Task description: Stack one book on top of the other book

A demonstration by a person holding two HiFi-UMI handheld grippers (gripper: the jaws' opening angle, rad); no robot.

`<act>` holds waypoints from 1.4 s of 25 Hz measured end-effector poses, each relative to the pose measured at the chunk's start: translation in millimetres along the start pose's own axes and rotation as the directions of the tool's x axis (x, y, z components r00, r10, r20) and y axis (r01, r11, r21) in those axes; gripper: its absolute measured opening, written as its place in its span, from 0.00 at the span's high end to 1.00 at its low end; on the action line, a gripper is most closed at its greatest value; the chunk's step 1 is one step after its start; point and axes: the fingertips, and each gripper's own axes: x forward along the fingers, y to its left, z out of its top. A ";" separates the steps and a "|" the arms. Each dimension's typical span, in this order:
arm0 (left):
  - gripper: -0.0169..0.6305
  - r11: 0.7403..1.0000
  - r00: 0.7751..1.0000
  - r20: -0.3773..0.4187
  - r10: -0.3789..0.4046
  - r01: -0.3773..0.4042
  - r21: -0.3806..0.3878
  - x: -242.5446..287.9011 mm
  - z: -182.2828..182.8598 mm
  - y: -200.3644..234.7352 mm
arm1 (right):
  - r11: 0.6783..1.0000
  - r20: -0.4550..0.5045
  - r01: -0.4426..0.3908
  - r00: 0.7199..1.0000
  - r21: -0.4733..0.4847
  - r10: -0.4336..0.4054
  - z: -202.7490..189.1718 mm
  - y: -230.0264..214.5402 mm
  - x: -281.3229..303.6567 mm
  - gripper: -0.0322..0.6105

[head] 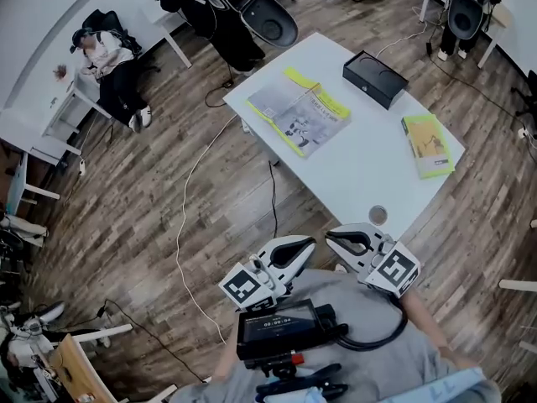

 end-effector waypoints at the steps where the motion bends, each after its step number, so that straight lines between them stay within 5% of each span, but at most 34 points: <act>1: 0.94 1.000 1.000 -0.004 -0.005 0.005 0.001 -2.2 3.2 10.2 | 1.000 -0.002 0.008 1.000 0.005 -0.008 2.5 -5.0 8.7 0.90; 17: 0.94 0.988 0.988 -0.045 -0.147 0.149 0.039 -53.8 54.2 175.9 | 0.978 0.020 0.205 0.978 0.049 -0.206 53.0 -66.9 150.8 0.90; 27: 0.94 0.961 0.958 -0.091 -0.274 0.277 0.021 -6.8 57.8 199.1 | 0.940 -0.015 0.334 0.943 0.076 -0.334 47.9 -115.5 142.9 0.90; 35: 0.94 0.946 0.930 -0.184 -0.319 0.325 0.003 54.4 76.1 211.8 | 0.930 0.060 0.352 0.931 0.101 -0.359 62.5 -172.9 131.7 0.90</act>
